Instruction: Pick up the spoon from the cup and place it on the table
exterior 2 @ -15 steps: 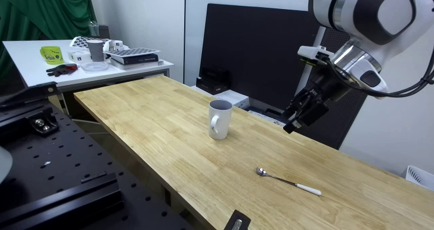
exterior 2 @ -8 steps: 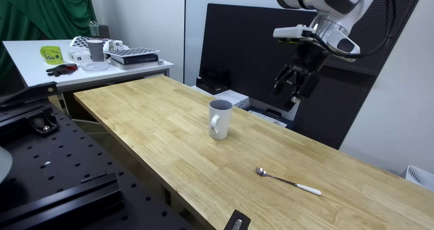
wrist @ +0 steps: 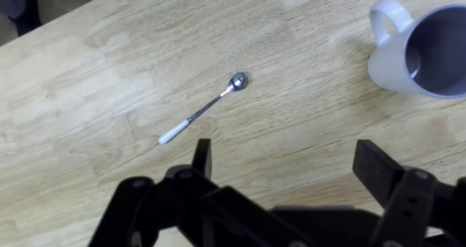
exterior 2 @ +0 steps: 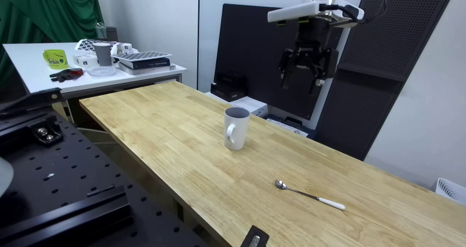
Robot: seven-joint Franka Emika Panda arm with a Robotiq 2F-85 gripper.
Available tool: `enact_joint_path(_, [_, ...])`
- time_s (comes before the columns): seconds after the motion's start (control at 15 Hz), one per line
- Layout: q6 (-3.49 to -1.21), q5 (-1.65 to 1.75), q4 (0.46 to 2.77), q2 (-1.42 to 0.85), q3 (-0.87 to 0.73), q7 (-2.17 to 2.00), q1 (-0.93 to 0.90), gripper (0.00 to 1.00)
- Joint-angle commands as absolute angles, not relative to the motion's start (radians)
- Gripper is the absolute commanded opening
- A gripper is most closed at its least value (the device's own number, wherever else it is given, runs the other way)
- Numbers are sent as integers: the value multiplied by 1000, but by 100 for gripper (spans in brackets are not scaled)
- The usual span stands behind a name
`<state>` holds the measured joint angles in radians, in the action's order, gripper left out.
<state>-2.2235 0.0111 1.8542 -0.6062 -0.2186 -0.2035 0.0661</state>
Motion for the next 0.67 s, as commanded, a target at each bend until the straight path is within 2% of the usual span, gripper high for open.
enact_joint_path(0.0, [-2433, 68, 2040, -482, -197, -148, 72, 100])
enact_joint_path(0.27, [-2607, -104, 2162, -399, -93, -5, 168, 100])
enact_joint_path(0.33, [-2586, -159, 2169, -387, -66, 28, 192, 100])
enact_joint_path(0.4, [-2576, -93, 2106, -453, -115, -33, 143, 100])
enact_joint_path(0.6, [-2576, -143, 2142, -414, -84, 16, 177, 100])
